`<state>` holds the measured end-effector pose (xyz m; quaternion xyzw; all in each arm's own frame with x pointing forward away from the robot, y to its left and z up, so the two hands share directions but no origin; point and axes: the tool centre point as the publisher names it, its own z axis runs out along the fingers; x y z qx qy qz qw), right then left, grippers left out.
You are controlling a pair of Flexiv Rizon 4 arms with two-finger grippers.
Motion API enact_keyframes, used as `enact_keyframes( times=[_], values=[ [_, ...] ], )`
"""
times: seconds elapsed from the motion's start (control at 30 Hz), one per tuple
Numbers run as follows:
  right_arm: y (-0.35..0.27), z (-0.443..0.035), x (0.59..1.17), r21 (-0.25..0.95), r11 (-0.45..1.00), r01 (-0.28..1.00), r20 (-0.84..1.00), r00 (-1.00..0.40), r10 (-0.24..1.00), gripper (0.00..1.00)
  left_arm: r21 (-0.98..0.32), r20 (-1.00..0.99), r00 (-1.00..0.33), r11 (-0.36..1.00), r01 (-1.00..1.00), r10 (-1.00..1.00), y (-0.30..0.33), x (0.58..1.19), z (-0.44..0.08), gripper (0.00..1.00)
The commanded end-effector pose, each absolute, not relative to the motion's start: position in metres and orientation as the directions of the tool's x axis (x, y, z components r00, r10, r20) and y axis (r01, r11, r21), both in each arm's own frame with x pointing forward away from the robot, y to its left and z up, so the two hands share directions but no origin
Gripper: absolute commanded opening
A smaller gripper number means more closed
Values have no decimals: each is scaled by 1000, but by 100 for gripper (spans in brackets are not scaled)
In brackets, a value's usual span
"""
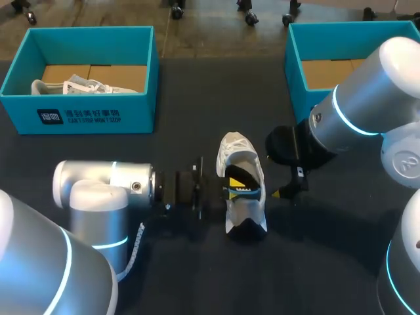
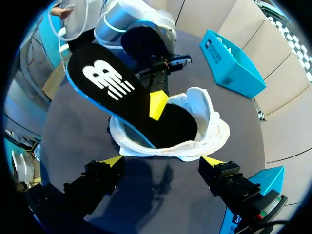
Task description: Take the shoe out of the shoebox, open the shoe tongue, remove and reinsert the insole, then place the shoe into the shoebox
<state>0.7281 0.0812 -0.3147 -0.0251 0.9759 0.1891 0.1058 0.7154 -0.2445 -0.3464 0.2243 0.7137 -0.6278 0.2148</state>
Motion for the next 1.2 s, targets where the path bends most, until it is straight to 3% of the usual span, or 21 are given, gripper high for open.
enact_keyframes(
  times=[0.03, 0.3, 0.33, 0.37, 0.43, 0.73, 0.93, 1.07, 1.2],
  values=[
    [81, -315, 727, 364, 927, -89, -219, -976, -8, 100, -797, -594, -803, 105, 595, 47, -251, 725, -352, 0],
    [81, -315, 727, 364, 927, -89, -219, -976, -8, 100, -792, -601, -799, 116, 600, 30, -248, 727, -348, 0],
    [81, -315, 727, 364, 927, -89, -219, -976, -8, 100, -793, -600, -800, 115, 599, 28, -248, 725, -347, 26],
    [81, -315, 727, 364, 927, -89, -219, -976, -8, 100, -793, -600, -799, 109, 599, 26, -247, 724, -344, 39],
    [81, -315, 727, 364, 927, -89, -219, -976, -8, 100, -791, -604, -797, 106, 603, 26, -246, 721, -340, 42],
    [81, -315, 727, 364, 927, -89, -219, -976, -8, 100, -774, -626, -779, 92, 627, 46, -243, 713, -323, 30],
    [81, -315, 727, 364, 927, -89, -219, -976, -8, 100, -772, -626, -777, 95, 629, 60, -241, 711, -322, 8],
    [81, -315, 727, 364, 927, -89, -219, -976, -8, 100, -778, -618, -784, 94, 621, 66, -240, 710, -328, 0],
    [81, -315, 727, 364, 927, -89, -219, -976, -8, 100, -767, -625, -775, 111, 632, 92, -240, 713, -339, 0]
  ],
)
